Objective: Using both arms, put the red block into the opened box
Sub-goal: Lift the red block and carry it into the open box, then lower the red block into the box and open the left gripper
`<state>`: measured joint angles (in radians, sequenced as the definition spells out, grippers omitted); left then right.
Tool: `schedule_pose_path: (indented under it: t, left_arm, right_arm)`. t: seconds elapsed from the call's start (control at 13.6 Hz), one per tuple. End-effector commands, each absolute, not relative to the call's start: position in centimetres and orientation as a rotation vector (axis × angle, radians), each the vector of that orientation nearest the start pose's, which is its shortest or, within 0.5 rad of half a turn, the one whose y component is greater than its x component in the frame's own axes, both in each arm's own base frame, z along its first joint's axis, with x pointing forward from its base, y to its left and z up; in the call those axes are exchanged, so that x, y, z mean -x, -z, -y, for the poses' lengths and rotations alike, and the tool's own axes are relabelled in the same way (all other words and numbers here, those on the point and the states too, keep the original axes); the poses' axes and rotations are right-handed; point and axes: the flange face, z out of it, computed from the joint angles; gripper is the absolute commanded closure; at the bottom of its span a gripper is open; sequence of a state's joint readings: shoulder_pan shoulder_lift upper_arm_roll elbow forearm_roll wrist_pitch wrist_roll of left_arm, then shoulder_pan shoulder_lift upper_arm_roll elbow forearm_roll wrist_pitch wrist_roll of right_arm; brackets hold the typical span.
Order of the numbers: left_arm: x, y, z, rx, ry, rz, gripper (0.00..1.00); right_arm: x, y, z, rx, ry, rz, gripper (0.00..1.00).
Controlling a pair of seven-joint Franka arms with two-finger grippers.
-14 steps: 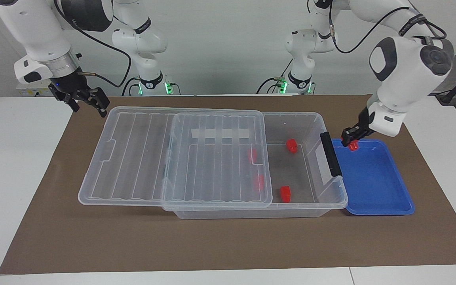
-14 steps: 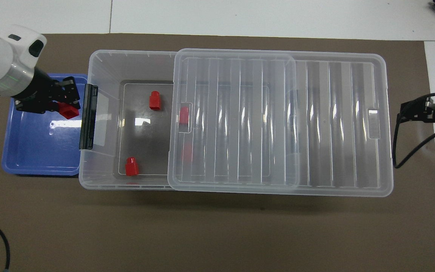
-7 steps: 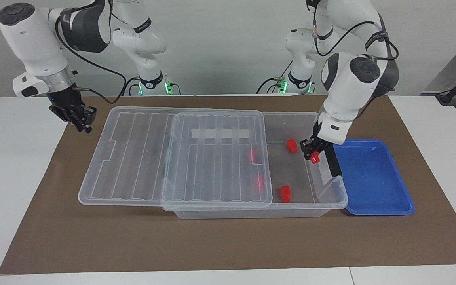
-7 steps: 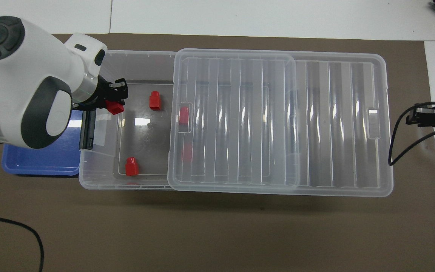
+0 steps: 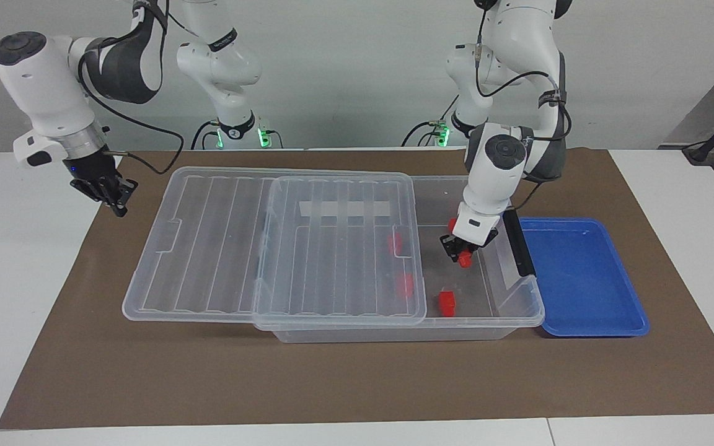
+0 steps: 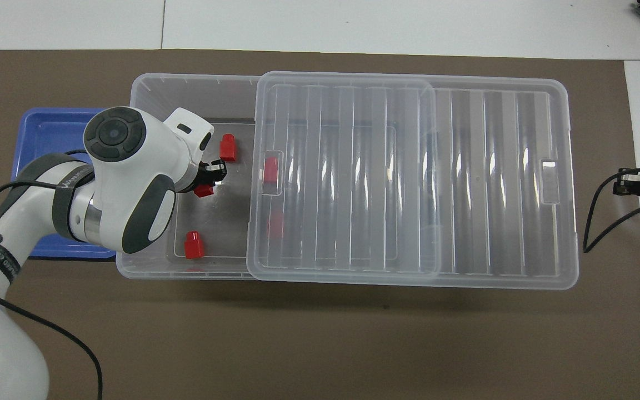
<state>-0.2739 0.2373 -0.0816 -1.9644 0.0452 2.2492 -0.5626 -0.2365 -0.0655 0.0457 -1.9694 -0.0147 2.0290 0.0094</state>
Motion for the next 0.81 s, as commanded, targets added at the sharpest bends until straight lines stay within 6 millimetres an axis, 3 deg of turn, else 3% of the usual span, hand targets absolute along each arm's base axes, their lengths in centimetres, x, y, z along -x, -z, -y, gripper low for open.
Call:
schedule_pose_path:
  t: [0.0,0.15,0.59,0.66,0.73]
  left_arm:
    - [-55.3,-33.7,20.7,3.126,0.122,0.271,0.82]
    - [-55.2,-32.2,20.7,3.129,0.12,0.273,0.82]
    - [-55.2,-32.1,20.8,3.129,0.12,0.271,0.7]
    - [-55.2,-32.2,20.7,3.13,0.122,0.273,0.41]
    - [-55.3,-32.3,20.7,3.129,0.125,0.272,0.36]
  right_arm:
    - [-54.4,-49.3,10.4,3.148,0.23,-0.28,1.0]
    - [-54.6,-49.1,9.7,3.145,0.235,-0.285,1.0]
    - [-54.4,-48.5,9.6,3.143,0.199,-0.296,1.0]
    - [-54.4,-48.5,9.6,3.142,0.197,-0.298,1.0]
    - [-54.3,-48.5,9.6,3.143,0.194,-0.299,1.0]
